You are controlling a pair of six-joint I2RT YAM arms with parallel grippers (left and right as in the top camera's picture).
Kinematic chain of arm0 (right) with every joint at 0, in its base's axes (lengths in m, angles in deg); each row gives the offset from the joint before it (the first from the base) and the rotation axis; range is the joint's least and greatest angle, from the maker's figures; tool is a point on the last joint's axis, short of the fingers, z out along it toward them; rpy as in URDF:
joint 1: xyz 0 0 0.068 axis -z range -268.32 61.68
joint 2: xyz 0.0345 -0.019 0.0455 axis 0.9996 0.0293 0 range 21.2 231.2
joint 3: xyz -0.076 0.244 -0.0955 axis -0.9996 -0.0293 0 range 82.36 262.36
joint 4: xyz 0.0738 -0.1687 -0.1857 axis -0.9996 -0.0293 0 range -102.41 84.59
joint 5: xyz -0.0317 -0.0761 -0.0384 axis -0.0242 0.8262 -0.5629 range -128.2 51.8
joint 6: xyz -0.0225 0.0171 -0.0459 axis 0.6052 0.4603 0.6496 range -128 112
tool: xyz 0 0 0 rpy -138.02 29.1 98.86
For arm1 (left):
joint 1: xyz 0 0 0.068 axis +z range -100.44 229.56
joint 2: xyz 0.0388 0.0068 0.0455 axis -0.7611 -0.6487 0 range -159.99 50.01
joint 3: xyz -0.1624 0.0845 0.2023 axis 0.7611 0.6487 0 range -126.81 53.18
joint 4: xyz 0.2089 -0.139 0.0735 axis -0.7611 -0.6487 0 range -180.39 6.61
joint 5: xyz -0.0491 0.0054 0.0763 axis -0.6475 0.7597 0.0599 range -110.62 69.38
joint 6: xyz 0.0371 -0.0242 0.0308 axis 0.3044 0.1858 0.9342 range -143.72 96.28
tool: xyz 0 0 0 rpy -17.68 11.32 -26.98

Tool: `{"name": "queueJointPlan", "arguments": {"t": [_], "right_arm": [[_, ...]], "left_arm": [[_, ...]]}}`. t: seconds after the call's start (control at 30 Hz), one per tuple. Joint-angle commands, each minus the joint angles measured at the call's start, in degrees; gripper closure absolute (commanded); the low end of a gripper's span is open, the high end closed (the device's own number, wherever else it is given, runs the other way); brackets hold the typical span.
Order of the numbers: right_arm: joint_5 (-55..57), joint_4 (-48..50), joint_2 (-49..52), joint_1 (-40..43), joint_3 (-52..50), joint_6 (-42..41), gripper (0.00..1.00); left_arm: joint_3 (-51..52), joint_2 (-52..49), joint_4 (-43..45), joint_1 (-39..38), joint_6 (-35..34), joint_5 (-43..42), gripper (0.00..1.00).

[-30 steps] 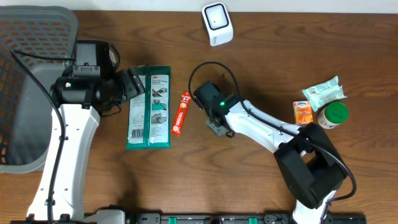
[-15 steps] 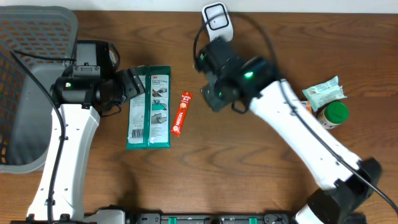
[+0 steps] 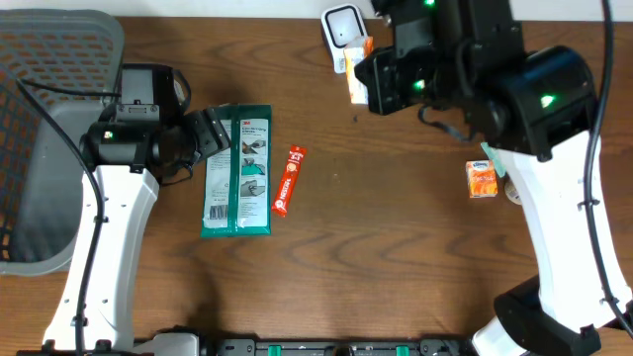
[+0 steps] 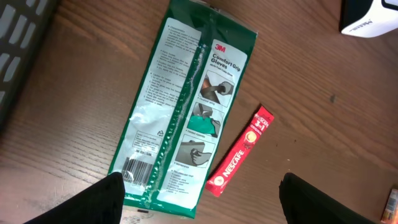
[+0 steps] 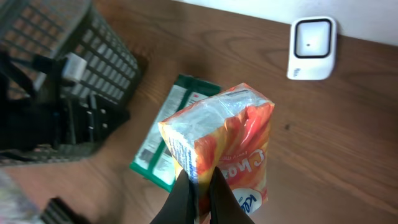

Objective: Scan the item barcode
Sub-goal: 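Lift the orange box with the right gripper up to the white scanner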

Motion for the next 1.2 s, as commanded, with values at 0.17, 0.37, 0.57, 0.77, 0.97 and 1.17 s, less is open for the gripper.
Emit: {"name": "queueJointPlan", "arguments": {"t": [0.17, 0.37, 0.57, 0.77, 0.97, 1.17], "right_arm": [[-19.21, 6.75, 9.84, 8.83, 0.28, -2.05, 0.99], [-26.60, 17.81, 18.40, 14.64, 0.28, -8.37, 0.99], [-35.08, 35.78, 28.57, 17.86, 0.26, -17.51, 0.99], [-36.98, 49.62, 38.07, 18.12, 0.26, -30.36, 0.99], [-36.94, 59.91, 46.49, 18.18, 0.26, -38.23, 0.99], [-36.22, 64.11, 50.18, 18.71, 0.24, -40.15, 0.99]], "left_arm": [[-0.48, 0.20, -0.17, 0.17, 0.37, 0.35, 0.19], [-0.48, 0.20, -0.17, 0.17, 0.37, 0.37, 0.20], [-0.48, 0.20, -0.17, 0.17, 0.37, 0.35, 0.20], [-0.48, 0.20, -0.17, 0.17, 0.37, 0.35, 0.20], [-0.48, 0.20, -0.17, 0.17, 0.37, 0.35, 0.20], [-0.48, 0.20, -0.17, 0.17, 0.37, 0.35, 0.20]]}}
